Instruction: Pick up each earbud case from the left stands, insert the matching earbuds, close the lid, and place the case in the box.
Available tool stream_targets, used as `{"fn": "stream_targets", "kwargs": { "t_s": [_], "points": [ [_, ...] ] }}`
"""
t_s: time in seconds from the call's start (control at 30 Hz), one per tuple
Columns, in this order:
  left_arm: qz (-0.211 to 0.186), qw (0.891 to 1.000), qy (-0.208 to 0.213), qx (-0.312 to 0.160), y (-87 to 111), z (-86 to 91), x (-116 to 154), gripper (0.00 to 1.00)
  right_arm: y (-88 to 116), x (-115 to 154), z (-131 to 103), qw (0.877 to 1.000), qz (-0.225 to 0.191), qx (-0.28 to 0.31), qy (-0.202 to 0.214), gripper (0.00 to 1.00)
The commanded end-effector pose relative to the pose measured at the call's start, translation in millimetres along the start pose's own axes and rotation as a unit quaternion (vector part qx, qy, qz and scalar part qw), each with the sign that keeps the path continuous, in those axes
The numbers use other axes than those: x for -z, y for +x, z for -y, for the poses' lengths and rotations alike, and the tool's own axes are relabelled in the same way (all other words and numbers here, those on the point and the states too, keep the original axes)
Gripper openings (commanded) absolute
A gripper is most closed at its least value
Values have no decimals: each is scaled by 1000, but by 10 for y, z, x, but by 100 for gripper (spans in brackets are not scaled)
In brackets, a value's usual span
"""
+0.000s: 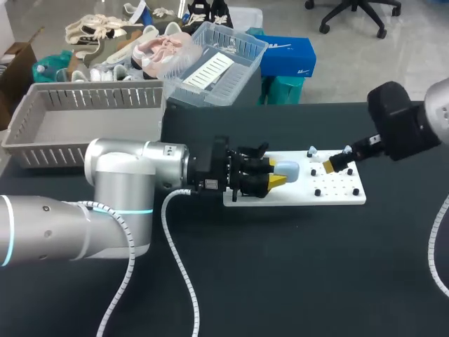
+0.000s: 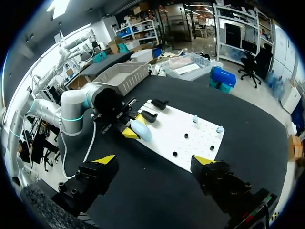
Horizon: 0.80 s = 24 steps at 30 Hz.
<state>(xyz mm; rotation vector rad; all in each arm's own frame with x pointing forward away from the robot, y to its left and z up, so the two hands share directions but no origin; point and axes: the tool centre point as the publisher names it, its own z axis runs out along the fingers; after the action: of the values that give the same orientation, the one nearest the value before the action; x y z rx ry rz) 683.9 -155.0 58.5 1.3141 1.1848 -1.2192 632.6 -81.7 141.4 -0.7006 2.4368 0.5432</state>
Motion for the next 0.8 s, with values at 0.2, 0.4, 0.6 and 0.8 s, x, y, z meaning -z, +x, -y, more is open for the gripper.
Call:
{"fn": "stream_targets", "kwargs": {
  "t_s": [0.2, 0.4, 0.6, 0.8],
  "points": [
    [1, 1000, 3, 0, 15, -28, -12, 0, 21, -229, -212, 1000, -19, 5, -16, 100],
    [1, 1000, 3, 0, 15, -28, -12, 0, 45, -395, -282, 999, -34, 3, -32, 100],
    [1, 1000, 3, 0, 15, -28, -12, 0, 47, -510, -284, 999, -40, 1, -35, 100],
    [1, 1000, 3, 0, 15, -28, -12, 0, 48, -631, -202, 999, -52, -2, -14, 100]
  ]
}}
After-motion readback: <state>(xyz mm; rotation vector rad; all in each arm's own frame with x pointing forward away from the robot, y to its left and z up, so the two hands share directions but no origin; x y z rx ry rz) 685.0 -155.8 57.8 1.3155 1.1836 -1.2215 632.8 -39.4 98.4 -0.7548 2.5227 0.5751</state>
